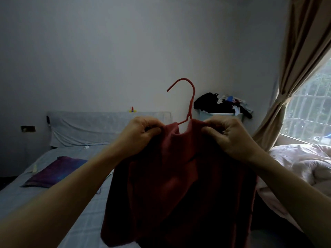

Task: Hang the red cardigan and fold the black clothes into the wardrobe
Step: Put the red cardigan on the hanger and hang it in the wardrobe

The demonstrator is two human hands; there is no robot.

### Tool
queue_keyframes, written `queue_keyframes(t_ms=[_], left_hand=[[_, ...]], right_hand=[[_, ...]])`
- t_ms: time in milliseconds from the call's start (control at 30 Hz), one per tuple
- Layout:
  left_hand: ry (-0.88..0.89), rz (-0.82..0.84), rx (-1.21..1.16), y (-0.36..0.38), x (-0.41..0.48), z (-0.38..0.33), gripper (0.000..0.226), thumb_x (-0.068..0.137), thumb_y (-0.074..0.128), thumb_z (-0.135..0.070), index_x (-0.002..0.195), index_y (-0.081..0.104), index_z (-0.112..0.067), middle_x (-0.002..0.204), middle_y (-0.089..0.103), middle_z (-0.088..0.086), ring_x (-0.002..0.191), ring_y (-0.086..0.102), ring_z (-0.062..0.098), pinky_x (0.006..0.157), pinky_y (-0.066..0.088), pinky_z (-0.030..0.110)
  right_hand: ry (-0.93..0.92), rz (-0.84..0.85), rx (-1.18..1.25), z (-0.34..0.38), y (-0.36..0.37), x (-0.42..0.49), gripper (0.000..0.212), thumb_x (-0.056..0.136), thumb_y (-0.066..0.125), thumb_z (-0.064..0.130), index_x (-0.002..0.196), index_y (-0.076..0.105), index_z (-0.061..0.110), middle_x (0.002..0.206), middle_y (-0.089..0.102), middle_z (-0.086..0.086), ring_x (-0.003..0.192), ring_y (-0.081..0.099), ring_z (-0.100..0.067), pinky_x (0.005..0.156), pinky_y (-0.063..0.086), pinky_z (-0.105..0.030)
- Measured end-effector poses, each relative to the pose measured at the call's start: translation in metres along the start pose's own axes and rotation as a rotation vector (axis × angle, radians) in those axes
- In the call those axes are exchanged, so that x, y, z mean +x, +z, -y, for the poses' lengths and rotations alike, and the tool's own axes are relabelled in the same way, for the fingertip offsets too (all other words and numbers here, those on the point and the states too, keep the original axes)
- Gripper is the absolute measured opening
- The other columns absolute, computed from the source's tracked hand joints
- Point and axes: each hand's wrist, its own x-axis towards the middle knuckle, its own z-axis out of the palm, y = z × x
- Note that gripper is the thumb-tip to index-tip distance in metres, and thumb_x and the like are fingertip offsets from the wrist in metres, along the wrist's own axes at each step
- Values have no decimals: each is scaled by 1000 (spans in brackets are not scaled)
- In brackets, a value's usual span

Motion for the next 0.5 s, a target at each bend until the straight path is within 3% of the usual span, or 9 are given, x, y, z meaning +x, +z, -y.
queue_keyframes(t_ms=[133,300,500], left_hand=[[48,9,35,13,6,-11,20,93,60,1,99,76,-8,86,68,-12,83,64,4,77,48,13],[61,0,46,27,8,-17,19,94,61,-2,99,76,-10,88,69,-13,83,64,5,76,46,11],[60,2,51,41,6,-20,19,94,62,-3,100,76,-14,89,69,-16,82,63,0,73,43,8]], right_hand=[[-24,37,7,7,-3,1,14,95,59,16,103,69,20,97,69,11,91,68,-3,84,55,-20],[-40,66,-25,8,-5,1,13,95,57,20,104,66,17,94,69,4,85,68,-9,83,58,-29],[-59,40,53,11,-2,-2,31,96,59,10,95,59,41,90,67,26,85,67,1,80,55,-20]])
